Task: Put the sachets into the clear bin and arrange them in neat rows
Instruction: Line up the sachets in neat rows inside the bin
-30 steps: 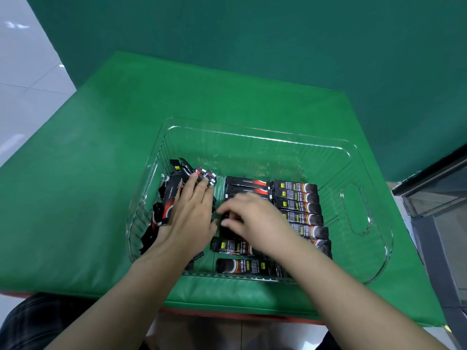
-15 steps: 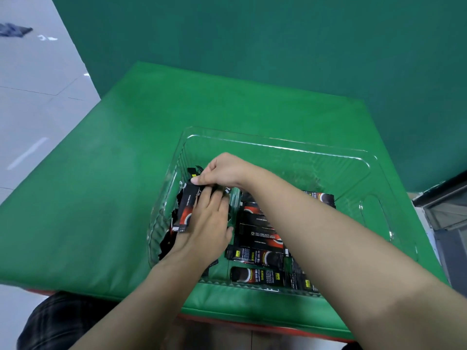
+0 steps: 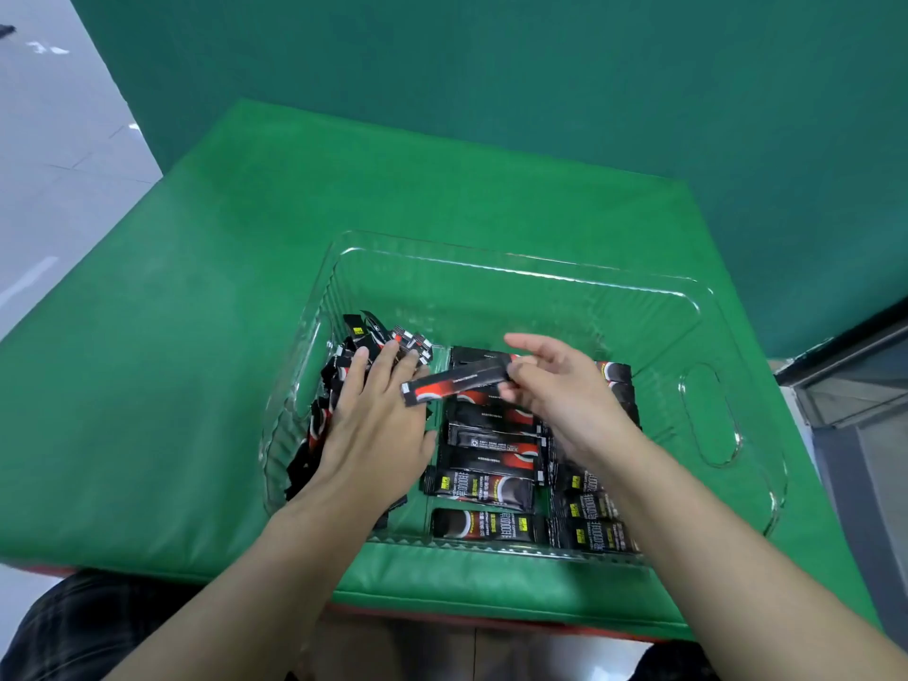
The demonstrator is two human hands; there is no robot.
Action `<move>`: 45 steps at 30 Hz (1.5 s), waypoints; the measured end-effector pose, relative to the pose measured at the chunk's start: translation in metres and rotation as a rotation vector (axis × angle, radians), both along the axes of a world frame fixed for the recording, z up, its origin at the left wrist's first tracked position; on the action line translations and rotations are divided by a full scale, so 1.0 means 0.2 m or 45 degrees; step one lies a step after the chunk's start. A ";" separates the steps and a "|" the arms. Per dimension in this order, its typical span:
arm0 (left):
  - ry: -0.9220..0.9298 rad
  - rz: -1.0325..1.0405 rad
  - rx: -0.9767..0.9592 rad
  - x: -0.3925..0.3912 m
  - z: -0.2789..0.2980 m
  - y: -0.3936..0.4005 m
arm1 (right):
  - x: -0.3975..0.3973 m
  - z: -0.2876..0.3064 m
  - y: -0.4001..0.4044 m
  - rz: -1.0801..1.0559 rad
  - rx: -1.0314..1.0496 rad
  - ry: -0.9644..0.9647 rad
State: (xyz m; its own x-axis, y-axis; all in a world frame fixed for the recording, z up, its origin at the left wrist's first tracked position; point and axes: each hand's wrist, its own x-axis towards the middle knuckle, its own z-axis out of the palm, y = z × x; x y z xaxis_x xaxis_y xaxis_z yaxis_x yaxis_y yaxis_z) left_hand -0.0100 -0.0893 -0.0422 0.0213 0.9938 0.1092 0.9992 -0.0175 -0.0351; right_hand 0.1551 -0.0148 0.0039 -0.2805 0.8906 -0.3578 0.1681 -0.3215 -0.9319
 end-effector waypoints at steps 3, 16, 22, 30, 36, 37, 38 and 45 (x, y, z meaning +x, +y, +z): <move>-0.041 0.021 -0.016 0.00 -0.02 0.01 | 0.18 -0.01 -0.08 0.054 0.006 -0.168; -0.011 0.024 -0.036 0.00 -0.03 0.01 | 0.32 -0.03 -0.27 0.302 -0.063 -0.402; 0.002 0.029 -0.030 0.00 -0.02 0.01 | 0.29 -0.03 -0.27 0.659 0.240 -0.962; 0.010 0.037 -0.016 -0.01 -0.04 0.01 | 0.15 -0.05 -0.23 1.146 0.666 -1.098; 0.008 0.046 -0.006 -0.01 -0.05 0.02 | 0.09 -0.11 -0.22 1.322 0.850 -1.327; 0.008 0.043 -0.001 -0.01 -0.06 0.02 | 0.08 -0.11 -0.22 1.318 0.879 -1.339; 0.007 0.041 0.005 -0.02 -0.06 0.02 | 0.08 -0.11 -0.22 1.316 0.905 -1.350; 0.007 0.039 0.014 -0.01 -0.06 0.02 | 0.08 -0.12 -0.23 1.299 1.002 -1.399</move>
